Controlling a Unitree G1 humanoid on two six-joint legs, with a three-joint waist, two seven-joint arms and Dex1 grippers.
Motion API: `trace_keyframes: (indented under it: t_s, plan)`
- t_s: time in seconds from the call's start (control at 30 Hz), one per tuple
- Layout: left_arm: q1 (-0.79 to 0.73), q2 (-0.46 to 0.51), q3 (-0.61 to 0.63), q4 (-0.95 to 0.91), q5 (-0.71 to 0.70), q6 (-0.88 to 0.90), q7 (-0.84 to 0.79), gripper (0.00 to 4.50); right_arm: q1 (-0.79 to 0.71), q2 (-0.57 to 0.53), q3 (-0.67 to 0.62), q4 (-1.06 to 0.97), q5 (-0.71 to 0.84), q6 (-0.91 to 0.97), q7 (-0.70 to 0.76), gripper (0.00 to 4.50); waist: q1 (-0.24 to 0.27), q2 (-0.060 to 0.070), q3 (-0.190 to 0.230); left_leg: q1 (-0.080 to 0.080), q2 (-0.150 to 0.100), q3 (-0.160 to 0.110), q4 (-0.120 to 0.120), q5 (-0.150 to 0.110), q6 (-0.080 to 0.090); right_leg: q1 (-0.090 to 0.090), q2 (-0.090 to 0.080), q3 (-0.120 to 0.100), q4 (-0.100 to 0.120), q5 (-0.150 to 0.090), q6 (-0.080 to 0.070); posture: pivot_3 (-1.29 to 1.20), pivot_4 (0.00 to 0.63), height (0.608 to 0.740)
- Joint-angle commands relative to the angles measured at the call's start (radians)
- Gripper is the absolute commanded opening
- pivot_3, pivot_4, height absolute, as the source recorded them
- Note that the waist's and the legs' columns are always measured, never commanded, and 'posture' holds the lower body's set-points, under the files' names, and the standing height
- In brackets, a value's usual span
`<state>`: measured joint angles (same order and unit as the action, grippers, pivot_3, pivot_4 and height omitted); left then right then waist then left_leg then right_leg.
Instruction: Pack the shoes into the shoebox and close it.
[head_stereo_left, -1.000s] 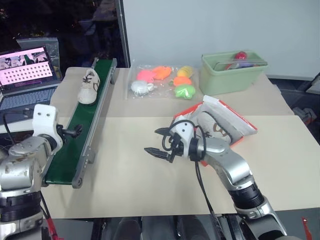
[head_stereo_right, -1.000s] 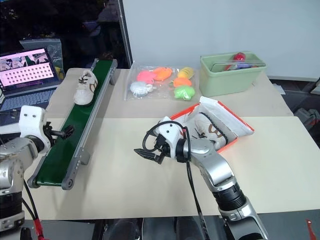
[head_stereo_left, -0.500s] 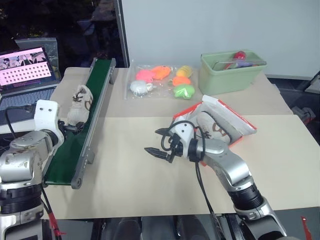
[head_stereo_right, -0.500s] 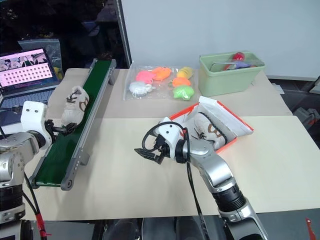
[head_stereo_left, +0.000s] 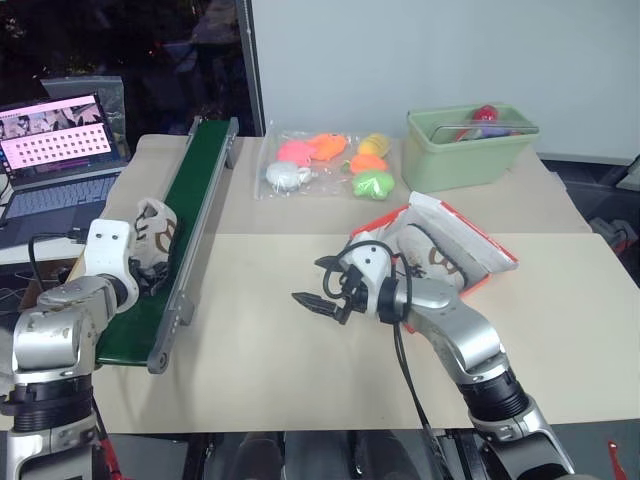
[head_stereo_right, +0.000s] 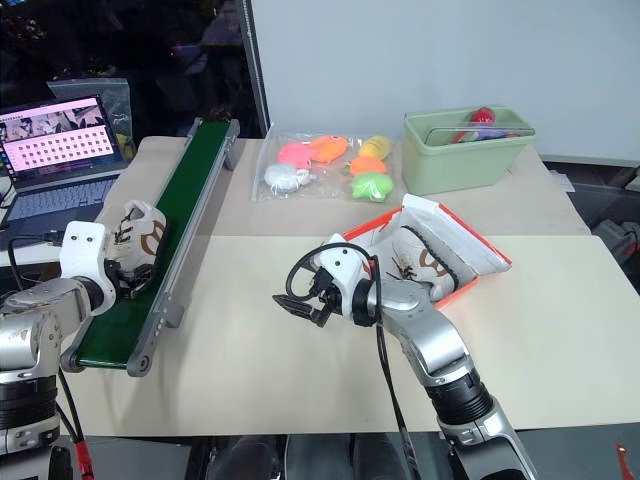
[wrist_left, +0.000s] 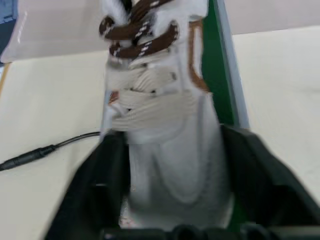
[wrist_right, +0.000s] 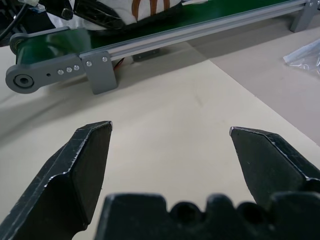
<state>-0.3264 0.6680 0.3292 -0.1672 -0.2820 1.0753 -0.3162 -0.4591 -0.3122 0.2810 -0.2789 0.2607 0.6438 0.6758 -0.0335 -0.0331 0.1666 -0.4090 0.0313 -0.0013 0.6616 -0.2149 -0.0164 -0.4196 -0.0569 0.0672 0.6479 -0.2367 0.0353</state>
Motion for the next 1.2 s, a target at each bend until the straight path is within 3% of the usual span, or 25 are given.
trace_keyframes:
  t_s: [0.03,0.13,0.4,0.57,0.73,0.83,0.93,1.07,1.2]
  plan:
    - [-0.004,-0.003,-0.003,0.002,-0.005,0.026,0.001,1.56,-0.017,0.003,-0.029,-0.044,0.026,0.001,-0.001,4.5,-0.001,0.0,0.0,0.001,0.0,0.0,0.0,0.0,0.0,0.001,0.0,0.0,0.0,0.0,0.0,0.0,0.15,0.729]
    - [-0.004,-0.004,-0.001,-0.002,-0.003,0.033,0.002,0.81,-0.02,0.004,-0.031,-0.044,0.027,0.003,-0.002,4.5,0.0,0.0,0.0,0.002,0.0,0.0,0.0,0.0,0.0,0.001,0.001,0.0,0.001,0.0,0.0,0.0,0.15,0.729]
    - [-0.011,-0.016,-0.014,-0.006,0.015,0.021,0.024,0.81,-0.026,0.008,-0.037,-0.034,0.02,0.005,-0.006,4.5,0.0,0.0,0.0,0.002,0.0,0.0,0.0,0.0,0.0,0.001,0.0,0.0,0.001,0.0,0.0,0.0,0.15,0.729]
    - [-0.125,-0.068,0.016,-0.044,0.112,-0.237,0.176,0.81,-0.042,0.018,-0.053,-0.001,0.015,0.006,-0.024,4.5,0.007,-0.006,0.001,0.0,0.001,0.0,0.0,0.001,-0.001,-0.001,0.001,0.0,0.001,0.001,-0.001,0.0,0.15,0.729]
    - [-0.153,-0.112,-0.073,-0.123,0.156,-0.364,0.192,0.81,-0.071,0.054,-0.087,0.048,0.027,0.026,-0.066,4.5,0.011,-0.009,0.001,-0.006,0.0,0.0,0.0,0.0,-0.001,-0.005,-0.001,0.0,-0.001,0.001,-0.001,0.0,0.15,0.729]
    - [-0.162,-0.227,-0.127,-0.214,0.043,-0.378,0.123,0.81,-0.138,0.18,-0.255,0.117,0.179,0.182,-0.161,4.5,0.016,-0.009,0.001,-0.008,0.0,0.0,-0.001,0.0,-0.001,-0.005,-0.002,0.0,0.0,0.001,-0.001,0.0,0.15,0.729]
    - [-0.16,-0.367,-0.106,-0.289,-0.14,-0.285,0.087,0.81,-0.236,0.311,-0.512,0.211,0.43,0.377,-0.292,4.5,0.017,-0.009,0.001,-0.01,0.001,0.0,-0.001,0.0,-0.001,-0.006,-0.002,0.0,0.0,0.003,0.0,0.0,0.15,0.729]
    - [-0.132,-0.417,-0.141,-0.329,-0.215,-0.225,0.07,0.81,-0.332,0.37,-0.727,0.324,0.642,0.518,-0.436,4.5,0.008,-0.009,0.001,-0.011,0.001,-0.001,0.0,0.0,-0.001,-0.006,-0.001,-0.001,0.0,0.003,-0.001,0.0,0.15,0.729]
    - [-0.123,-0.426,-0.157,-0.344,-0.247,-0.186,0.084,0.81,-0.368,0.377,-0.794,0.358,0.734,0.581,-0.528,4.5,0.002,-0.009,0.001,-0.011,0.001,-0.001,0.0,0.0,-0.001,-0.006,-0.001,-0.001,0.0,0.003,-0.001,0.0,0.15,0.729]
